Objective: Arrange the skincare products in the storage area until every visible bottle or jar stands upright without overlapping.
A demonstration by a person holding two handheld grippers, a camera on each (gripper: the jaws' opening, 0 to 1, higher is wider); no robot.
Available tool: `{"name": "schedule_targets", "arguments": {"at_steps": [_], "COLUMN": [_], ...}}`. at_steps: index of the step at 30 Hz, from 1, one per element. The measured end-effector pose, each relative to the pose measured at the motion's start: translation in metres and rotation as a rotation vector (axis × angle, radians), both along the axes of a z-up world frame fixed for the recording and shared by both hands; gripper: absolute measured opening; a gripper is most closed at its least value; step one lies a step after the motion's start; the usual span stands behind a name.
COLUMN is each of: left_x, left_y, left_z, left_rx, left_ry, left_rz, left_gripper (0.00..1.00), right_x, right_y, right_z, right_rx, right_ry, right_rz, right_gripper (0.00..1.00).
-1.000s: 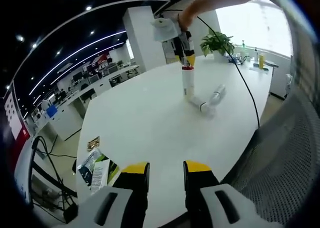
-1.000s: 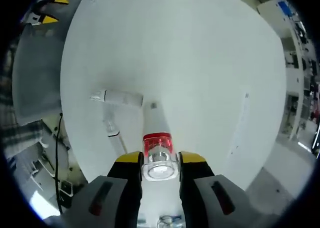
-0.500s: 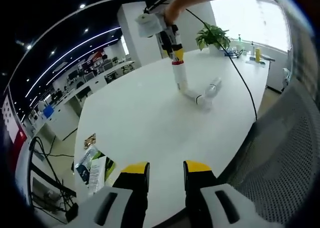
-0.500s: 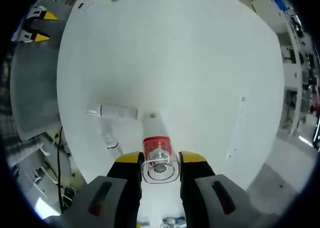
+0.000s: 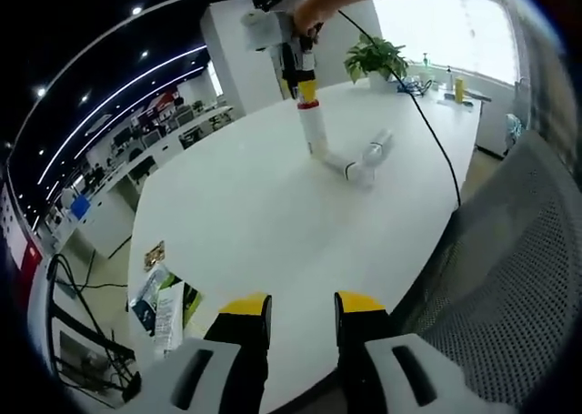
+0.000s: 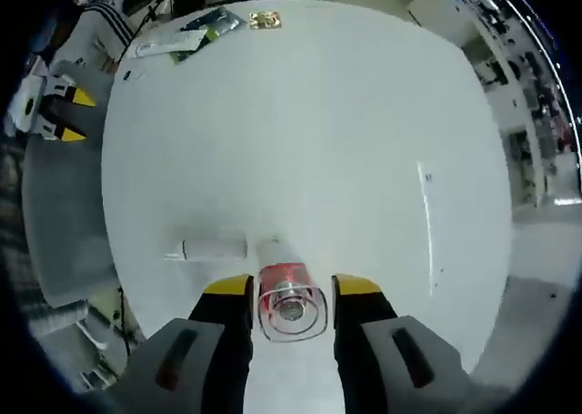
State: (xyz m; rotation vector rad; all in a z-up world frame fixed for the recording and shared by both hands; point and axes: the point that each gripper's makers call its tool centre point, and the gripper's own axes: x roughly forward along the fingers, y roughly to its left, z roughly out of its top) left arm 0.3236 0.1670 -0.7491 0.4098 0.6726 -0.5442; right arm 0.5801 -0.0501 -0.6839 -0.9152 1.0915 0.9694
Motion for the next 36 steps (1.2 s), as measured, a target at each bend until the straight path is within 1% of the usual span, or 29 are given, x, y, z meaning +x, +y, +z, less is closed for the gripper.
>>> {"name": "schedule_targets", "arguments": {"at_steps": [1, 2, 3, 4, 5, 6, 8, 9, 10, 11, 12, 13, 14, 15, 17, 19, 21, 23, 26, 28, 32, 34, 35, 36], "left_x": [-0.001, -0.002, -0.003, -0.003, -0.004, -0.004, -0.004, -0.004, -0.005, -0.005, -0.005, -0.005, -0.006, -0.006, -0.006, -0.006, -0.007, -0.007, -0.008, -0.008, -0.009, -0.009, -0.009, -0.009], "left_y": [-0.001, -0.002, -0.003, -0.004, -0.005, -0.005, -0.005, -0.004, -0.004, -0.004, -0.005, -0.006, -0.007, -0.007, -0.006, -0.005, -0.005, -0.006, -0.005, -0.005, -0.006, -0.006, -0.007, -0.006], "left_z": [-0.001, -0.003, -0.004, -0.004, -0.004, -0.005, -0.006, -0.007, -0.007, -0.007, -0.007, -0.007, -0.008, -0.008, -0.009, -0.01, -0.011, -0.011, -0.012, -0.013, -0.014, -0.015, -0.015, -0.015], "left_rx": [-0.001, 0.003, 0.008, 0.008, 0.006, 0.007, 0.011, 0.014, 0.012, 0.011, 0.011, 0.011, 0.01, 0.01, 0.011, 0.011, 0.011, 0.015, 0.021, 0.022, 0.022, 0.022, 0.021, 0.024], "left_ry": [0.004, 0.017, 0.024, 0.023, 0.022, 0.026, 0.027, 0.033, 0.037, 0.039, 0.039, 0.04, 0.042, 0.042, 0.047, 0.053, 0.057, 0.059, 0.065, 0.068, 0.074, 0.076, 0.076, 0.079], "left_rz": [-0.004, -0.013, -0.02, -0.024, -0.029, -0.032, -0.034, -0.031, -0.03, -0.031, -0.038, -0.043, -0.048, -0.051, -0.05, -0.048, -0.049, -0.051, -0.051, -0.052, -0.059, -0.061, -0.061, -0.06], "left_gripper": [0.28, 0.28, 0.28, 0.28, 0.28, 0.28, 0.28, 0.28, 0.28, 0.28, 0.28, 0.28, 0.28, 0.28, 0.28, 0.28, 0.28, 0.28, 0.28, 0.28, 0.28, 0.28, 0.28, 0.28], "right_x": [0.003, 0.006, 0.007, 0.013, 0.016, 0.022, 0.029, 0.027, 0.023, 0.019, 0.018, 0.013, 0.01, 0.009, 0.004, 0.001, -0.001, -0.002, -0.007, -0.01, -0.009, -0.009, -0.009, -0.008], "right_y": [0.005, 0.009, 0.009, 0.01, 0.008, 0.004, -0.001, -0.004, -0.004, -0.008, -0.012, -0.017, -0.021, -0.025, -0.032, -0.031, -0.031, -0.029, -0.02, -0.014, -0.007, -0.004, -0.004, -0.005], "right_z": [0.004, 0.01, 0.012, 0.019, 0.022, 0.03, 0.043, 0.045, 0.044, 0.037, 0.032, 0.023, 0.017, 0.013, 0.003, -0.004, -0.012, -0.02, -0.031, -0.035, -0.039, -0.044, -0.048, -0.049], "right_rx": [0.072, 0.157, 0.183, 0.258, 0.289, 0.335, 0.419, 0.491, 0.546, 0.615, 0.652, 0.697, 0.724, 0.761, 0.797, 0.846, 0.861, 0.865, 0.87, 0.858, 0.852, 0.84, 0.816, 0.795], "right_ry": [-0.022, -0.038, -0.045, -0.085, -0.115, -0.184, -0.312, -0.346, -0.345, -0.331, -0.326, -0.299, -0.283, -0.292, -0.28, -0.248, -0.238, -0.232, -0.206, -0.203, -0.198, -0.194, -0.189, -0.203], "right_rz": [-0.027, -0.074, -0.086, -0.116, -0.135, -0.144, -0.163, -0.208, -0.251, -0.333, -0.392, -0.472, -0.526, -0.57, -0.641, -0.684, -0.711, -0.714, -0.71, -0.689, -0.668, -0.661, -0.655, -0.644], "right_gripper": [0.33, 0.35, 0.4, 0.46, 0.52, 0.56, 0.57, 0.59, 0.63, 0.67, 0.73, 0.76, 0.79, 0.8, 0.81, 0.81, 0.81, 0.79, 0.77, 0.76, 0.72, 0.7, 0.68, 0.66]}}
